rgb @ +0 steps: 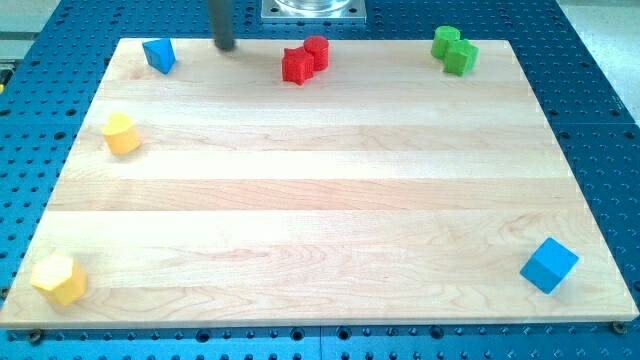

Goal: Slide the blue triangle to the center right side of the board

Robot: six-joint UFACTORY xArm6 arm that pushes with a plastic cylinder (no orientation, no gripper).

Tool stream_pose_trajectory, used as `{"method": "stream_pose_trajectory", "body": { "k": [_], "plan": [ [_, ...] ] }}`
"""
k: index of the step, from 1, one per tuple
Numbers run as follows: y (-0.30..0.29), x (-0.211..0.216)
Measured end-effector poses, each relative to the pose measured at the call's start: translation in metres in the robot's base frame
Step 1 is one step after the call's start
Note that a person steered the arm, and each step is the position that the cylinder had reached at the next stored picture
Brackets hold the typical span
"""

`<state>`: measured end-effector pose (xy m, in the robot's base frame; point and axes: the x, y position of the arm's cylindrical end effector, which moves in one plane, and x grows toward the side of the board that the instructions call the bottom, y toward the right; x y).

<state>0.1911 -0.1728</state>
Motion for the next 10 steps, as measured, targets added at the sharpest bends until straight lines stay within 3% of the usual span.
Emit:
{"method": "stream_pose_trajectory", "body": {
  "k": [1, 2, 3, 4, 7, 10],
  "plan": [
    [-0.067, 0.008],
    [-0.06, 0.072],
    [0.031, 0.151],
    [0.022, 0.172],
    [0.098, 0.149],
    [0.23, 0.117]
  ]
}}
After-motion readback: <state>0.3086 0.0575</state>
